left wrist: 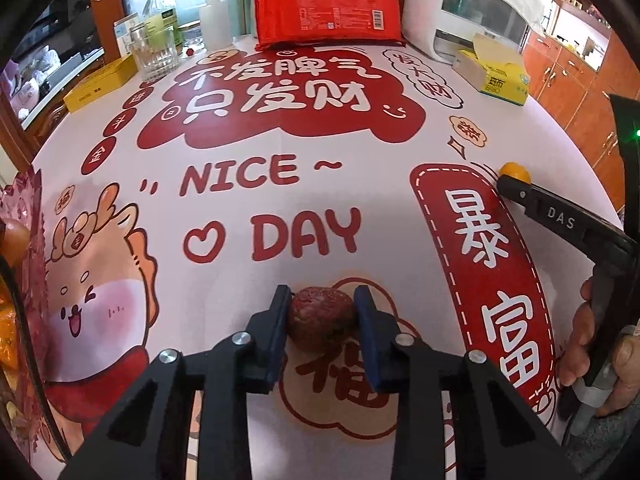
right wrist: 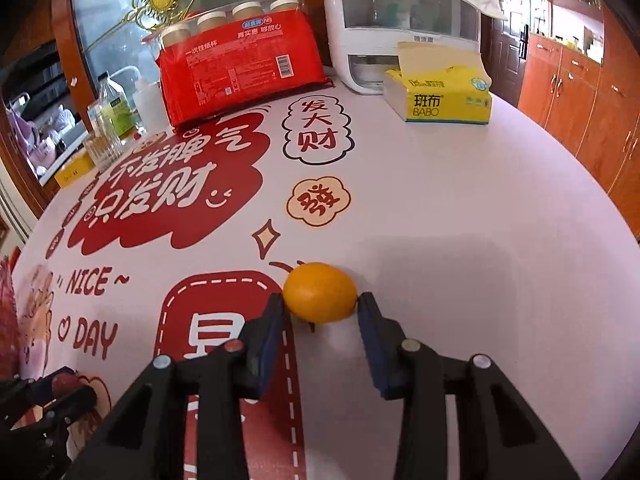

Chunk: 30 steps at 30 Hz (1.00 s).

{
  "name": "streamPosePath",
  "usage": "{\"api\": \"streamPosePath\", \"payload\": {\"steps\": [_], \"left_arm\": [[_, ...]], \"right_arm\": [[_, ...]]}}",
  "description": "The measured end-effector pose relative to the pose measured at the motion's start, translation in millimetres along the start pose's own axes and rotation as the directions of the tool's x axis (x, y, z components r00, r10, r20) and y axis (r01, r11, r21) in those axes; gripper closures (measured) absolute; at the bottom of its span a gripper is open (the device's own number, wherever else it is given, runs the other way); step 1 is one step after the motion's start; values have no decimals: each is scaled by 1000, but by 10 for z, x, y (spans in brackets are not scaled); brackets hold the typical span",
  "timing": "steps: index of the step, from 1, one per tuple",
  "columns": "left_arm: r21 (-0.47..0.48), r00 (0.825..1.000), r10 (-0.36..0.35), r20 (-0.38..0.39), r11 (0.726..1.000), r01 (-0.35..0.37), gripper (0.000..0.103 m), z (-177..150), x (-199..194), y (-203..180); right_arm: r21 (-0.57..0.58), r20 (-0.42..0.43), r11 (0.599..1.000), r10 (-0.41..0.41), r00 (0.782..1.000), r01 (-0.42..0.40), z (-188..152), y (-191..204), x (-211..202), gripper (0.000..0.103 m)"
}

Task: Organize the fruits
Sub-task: 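Grasp the red lychee with the left tool while the right tool grasps the mandarin, then carry the lychee and mandarin over the pink bowl and release both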

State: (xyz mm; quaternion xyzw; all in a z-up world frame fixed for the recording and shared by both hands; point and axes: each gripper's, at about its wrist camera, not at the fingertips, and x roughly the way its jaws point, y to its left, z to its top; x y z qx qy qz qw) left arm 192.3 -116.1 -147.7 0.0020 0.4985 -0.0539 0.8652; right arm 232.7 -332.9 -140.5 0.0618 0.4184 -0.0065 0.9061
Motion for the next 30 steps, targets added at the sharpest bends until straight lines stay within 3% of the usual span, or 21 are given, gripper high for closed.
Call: {"api": "streamPosePath", "payload": {"steps": [9, 20, 30], "left_arm": [[-19, 998, 19, 52, 1000, -18, 73, 24, -282, 48], [-44, 991, 6, 132, 999, 0, 73, -52, -967, 239], [-111, 972, 118, 204, 989, -97, 73, -196, -1710, 861]], "right_arm": [[-24, 24, 999, 36, 999, -35, -61, 104, -152, 66], [-51, 36, 988, 147, 989, -145, -313, 503, -841, 66], [-184, 131, 962, 227, 965, -201, -358, 1138, -1706, 66]]}}
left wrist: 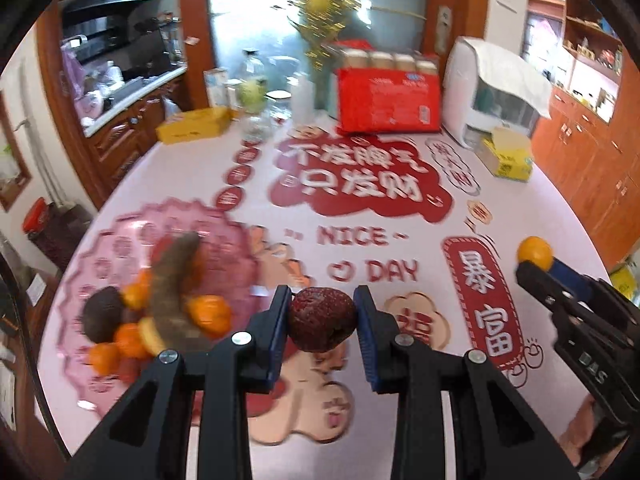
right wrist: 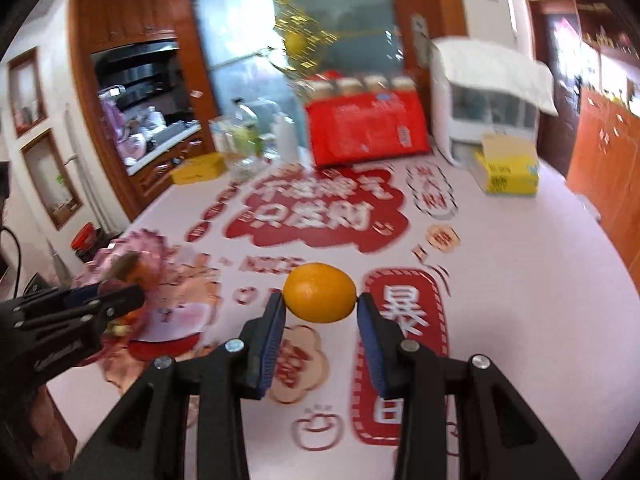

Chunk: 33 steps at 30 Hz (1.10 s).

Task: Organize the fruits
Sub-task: 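Carry the lychee and mandarin over the pink bowl and release both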

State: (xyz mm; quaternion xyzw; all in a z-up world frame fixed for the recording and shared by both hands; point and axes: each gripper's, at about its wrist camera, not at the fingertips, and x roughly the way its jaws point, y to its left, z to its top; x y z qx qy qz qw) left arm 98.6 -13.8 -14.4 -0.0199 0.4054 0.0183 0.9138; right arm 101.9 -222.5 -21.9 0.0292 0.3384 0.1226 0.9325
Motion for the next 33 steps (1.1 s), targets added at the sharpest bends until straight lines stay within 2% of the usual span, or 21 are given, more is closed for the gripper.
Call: {"api": "streamPosePath", "payload": {"steps": [7, 13, 16, 21, 27, 33], "left_arm": [[-119, 992, 103, 67, 988, -95, 73, 165, -423, 755], [-205, 976, 191, 109, 965, -166, 73, 292, -671, 1345], [-247, 971, 225, 79, 948, -199, 73, 279, -612, 1630], [-288, 963, 271, -14, 921, -263, 73, 150, -277, 2006], [-300, 961, 261, -91, 913, -277, 73, 5, 91, 2192], [-303, 962, 235, -140, 915, -267, 73, -80, 355, 2244]], "right_arm": [[-107, 64, 993, 55, 996, -48, 274, 629, -253, 66], [-169, 61, 970, 189, 980, -177, 642, 1205, -245, 66], [-219, 16, 952, 222, 975, -214, 743, 1558, -40, 66], [-259, -105, 930, 240, 965, -259, 663, 2017, 481, 66], [-270, -217, 918, 237, 947, -292, 438, 2254, 907, 66], [-327, -270, 878, 268, 925, -350, 280, 2499, 1020, 65]]}}
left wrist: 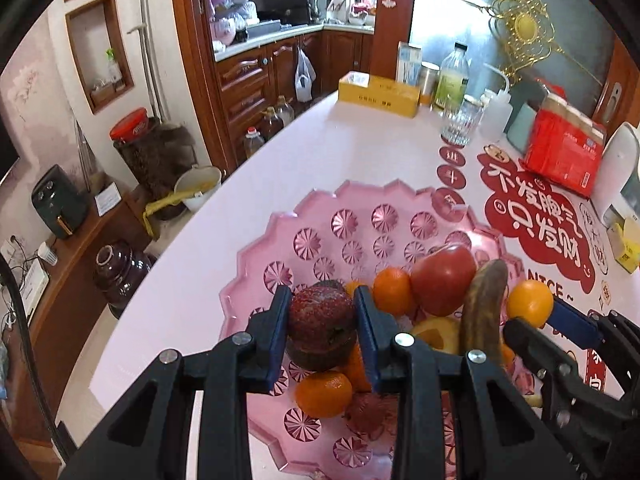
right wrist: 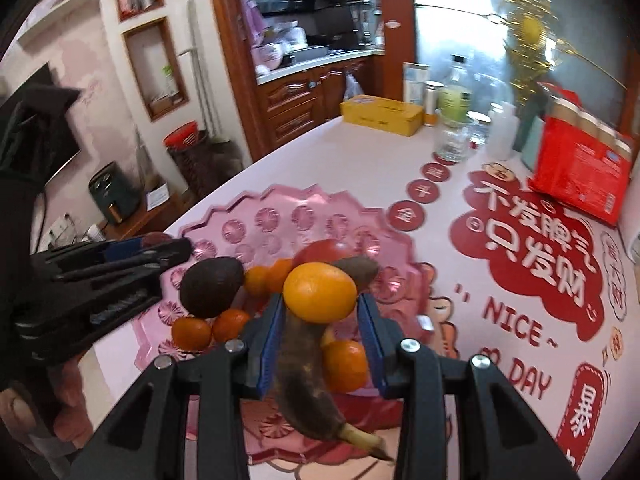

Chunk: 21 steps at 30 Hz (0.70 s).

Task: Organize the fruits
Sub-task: 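Carry the lychee and mandarin over the pink bowl and release both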

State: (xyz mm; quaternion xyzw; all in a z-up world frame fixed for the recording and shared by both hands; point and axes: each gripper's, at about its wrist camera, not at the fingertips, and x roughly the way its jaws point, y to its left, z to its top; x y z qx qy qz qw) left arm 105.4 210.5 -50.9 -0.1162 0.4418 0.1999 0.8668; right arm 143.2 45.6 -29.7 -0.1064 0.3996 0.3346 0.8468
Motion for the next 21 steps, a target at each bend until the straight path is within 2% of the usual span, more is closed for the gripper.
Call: {"api": "streamPosePath", "payload": {"steps": [10, 12, 16, 18, 21], "left_arm": [[21, 1000, 8, -19, 1000, -8, 72, -38, 96, -3], [27, 1000, 14, -15, 1000, -14, 71, -42, 91, -20], [34, 1000, 31, 0, 999, -31, 53, -41, 45, -32], [35, 999, 44, 11, 998, -44, 45, -44, 17, -40], [35, 999, 43, 11, 998, -43, 35, -52, -12, -42]], "right_arm": [[-168, -7, 986, 1, 1000, -2, -34, 364, 143, 64], [-187, -5, 982, -3, 1000, 2, -52, 403, 142, 60], [-207, 20, 978, -12, 1000, 16, -61, 435, 89, 45], [-208, 34, 977, -36, 999, 42, -64, 426, 57, 44], [-176, 36, 984, -28, 999, 34, -74, 357, 6, 44]]}}
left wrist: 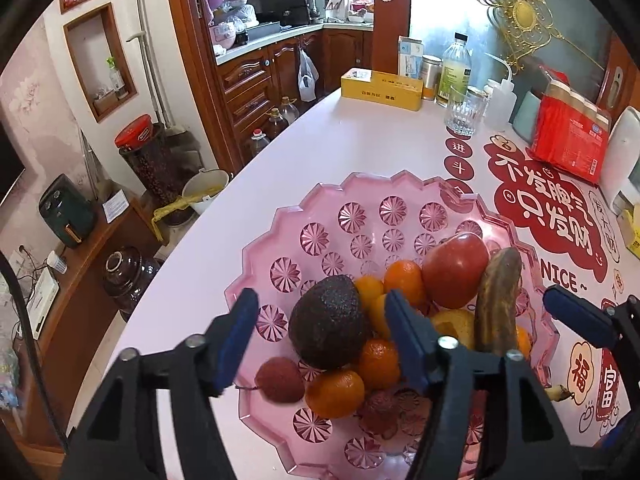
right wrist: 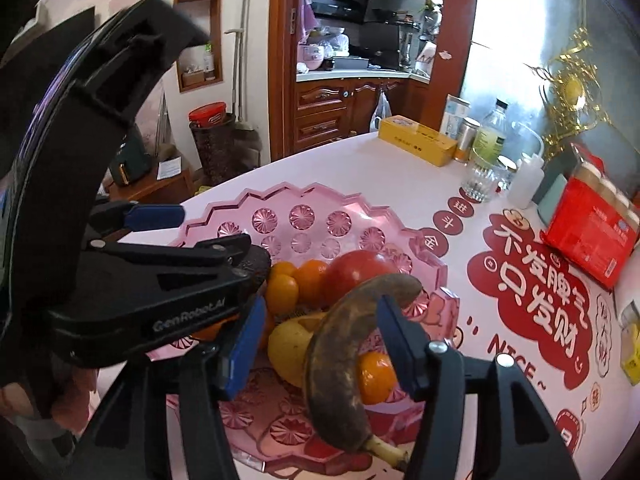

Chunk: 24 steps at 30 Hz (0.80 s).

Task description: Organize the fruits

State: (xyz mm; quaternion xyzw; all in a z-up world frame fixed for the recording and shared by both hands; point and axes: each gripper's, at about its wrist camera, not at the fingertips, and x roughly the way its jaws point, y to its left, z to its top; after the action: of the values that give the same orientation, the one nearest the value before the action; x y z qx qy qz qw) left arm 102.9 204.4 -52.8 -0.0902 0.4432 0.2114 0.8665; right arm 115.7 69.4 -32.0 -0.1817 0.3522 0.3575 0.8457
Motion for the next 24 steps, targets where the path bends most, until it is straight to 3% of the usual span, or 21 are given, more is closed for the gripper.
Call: {"api": "streamPosePath", "payload": {"steps": [8, 18, 24], "left_arm": [[8, 1000, -9, 0, 1000, 9, 17, -49, -99, -52], [11, 995, -90, -32, 996, 90, 10, -214, -298, -173], [68, 988, -148, -34, 986, 150, 9, -376, -495, -430]], "right_arm": [[64, 6, 998, -6, 1000, 6, -95, -114, -147, 44], [179, -20, 983, -33, 999, 37, -373, -339, -395, 44], [268, -50, 959, -77, 996, 88, -677, -583, -675, 44]]}}
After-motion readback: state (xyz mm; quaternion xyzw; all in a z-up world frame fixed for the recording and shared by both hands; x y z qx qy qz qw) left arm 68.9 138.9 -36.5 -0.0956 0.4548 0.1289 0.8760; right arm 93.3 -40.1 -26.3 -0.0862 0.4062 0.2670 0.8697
